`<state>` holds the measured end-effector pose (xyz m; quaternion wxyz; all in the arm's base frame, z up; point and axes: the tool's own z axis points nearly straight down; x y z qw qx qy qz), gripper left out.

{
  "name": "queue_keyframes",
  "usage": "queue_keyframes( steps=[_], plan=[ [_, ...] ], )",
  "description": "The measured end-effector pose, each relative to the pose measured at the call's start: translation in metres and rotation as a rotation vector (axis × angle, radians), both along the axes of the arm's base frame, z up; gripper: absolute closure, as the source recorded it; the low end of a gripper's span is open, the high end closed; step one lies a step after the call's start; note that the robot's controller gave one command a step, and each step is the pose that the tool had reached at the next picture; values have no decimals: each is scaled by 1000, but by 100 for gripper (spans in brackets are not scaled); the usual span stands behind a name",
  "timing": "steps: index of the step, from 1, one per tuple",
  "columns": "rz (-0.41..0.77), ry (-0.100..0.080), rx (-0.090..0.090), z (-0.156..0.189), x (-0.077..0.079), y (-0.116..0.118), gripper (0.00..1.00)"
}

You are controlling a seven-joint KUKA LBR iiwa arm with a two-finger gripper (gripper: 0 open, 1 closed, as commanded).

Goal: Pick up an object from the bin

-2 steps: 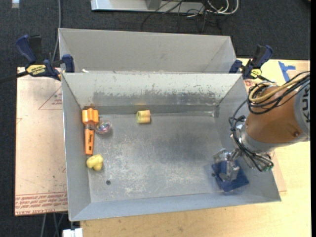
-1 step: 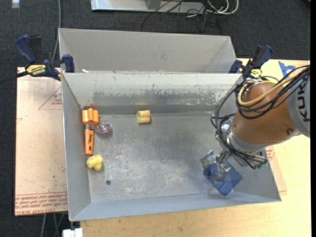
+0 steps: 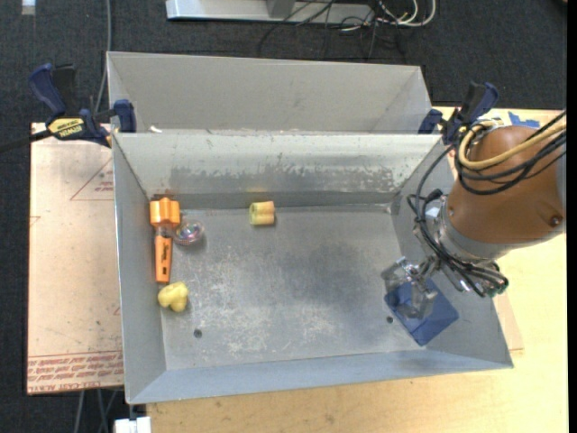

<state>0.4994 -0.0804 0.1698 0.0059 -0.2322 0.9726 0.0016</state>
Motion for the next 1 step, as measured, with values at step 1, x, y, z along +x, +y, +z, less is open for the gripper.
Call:
queue_keyframes(
  steps=[1],
  plan=[
    [-69, -14, -1, 119, 45, -21, 100]
  ],
)
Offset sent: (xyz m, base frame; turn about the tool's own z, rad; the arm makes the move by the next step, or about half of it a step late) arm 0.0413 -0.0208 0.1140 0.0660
